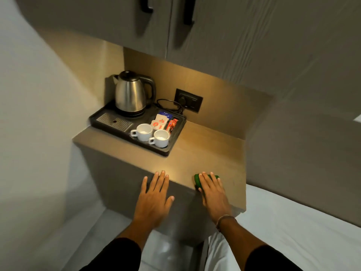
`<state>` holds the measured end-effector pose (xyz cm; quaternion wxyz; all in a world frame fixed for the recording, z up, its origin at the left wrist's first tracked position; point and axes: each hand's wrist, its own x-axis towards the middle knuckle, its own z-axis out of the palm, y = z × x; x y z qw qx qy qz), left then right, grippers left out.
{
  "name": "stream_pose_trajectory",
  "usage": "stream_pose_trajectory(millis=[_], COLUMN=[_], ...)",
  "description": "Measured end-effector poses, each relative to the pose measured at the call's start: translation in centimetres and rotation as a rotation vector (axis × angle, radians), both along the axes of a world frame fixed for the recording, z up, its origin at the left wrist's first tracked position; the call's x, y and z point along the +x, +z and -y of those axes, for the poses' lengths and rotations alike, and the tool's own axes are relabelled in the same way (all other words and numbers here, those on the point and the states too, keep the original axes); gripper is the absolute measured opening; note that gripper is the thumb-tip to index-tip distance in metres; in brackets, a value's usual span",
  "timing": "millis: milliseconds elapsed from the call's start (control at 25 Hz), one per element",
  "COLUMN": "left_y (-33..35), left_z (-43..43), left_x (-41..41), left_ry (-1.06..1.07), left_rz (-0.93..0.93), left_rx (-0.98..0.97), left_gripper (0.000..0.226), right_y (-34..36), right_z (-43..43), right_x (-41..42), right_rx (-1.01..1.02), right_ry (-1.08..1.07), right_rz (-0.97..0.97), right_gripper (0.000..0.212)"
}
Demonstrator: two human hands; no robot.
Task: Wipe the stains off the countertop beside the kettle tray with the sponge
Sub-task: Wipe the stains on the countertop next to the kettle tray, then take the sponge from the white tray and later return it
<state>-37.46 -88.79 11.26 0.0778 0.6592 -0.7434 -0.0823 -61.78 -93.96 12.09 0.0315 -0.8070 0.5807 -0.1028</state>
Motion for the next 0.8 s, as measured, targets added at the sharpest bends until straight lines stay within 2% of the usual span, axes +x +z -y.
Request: stream_pose_trajectory(millis=[240,560,640,720,800], left_y=[-1.5,-3.3,-3.5,-3.5,-4.8], left_z=[-16.1,-41.7,-48.6,-54.5,-69.1], left_x=[5.9,15.7,17.9,19.4,23.5], left_ry=[0.302,0.777,0.9,0.984,1.153], left_rz=[0.013,0.047,0.003,0.036,0.027], left_rx=[0.033,0.098,0.115,0.111,0.171], left_gripper=[0.078,0.074,0.074,0.075,0.076], right_y=[-1.6,-5.0,-5.8,-6.5,-7.1], right_z=[-10.0,-29.1,-35.0,-40.6,-54.8], right_x=[8.7,24.8,29.3,32.7,40.3], right_rx=[-0.022,0.05,0.027,0.044,0.129], right_ry=[0.269,0.744,0.86,0.935,1.158], right_rz=[0.036,0.082,0.073,0.068,0.075], right_gripper=[0.054,0.049,0.05,0.05,0.054])
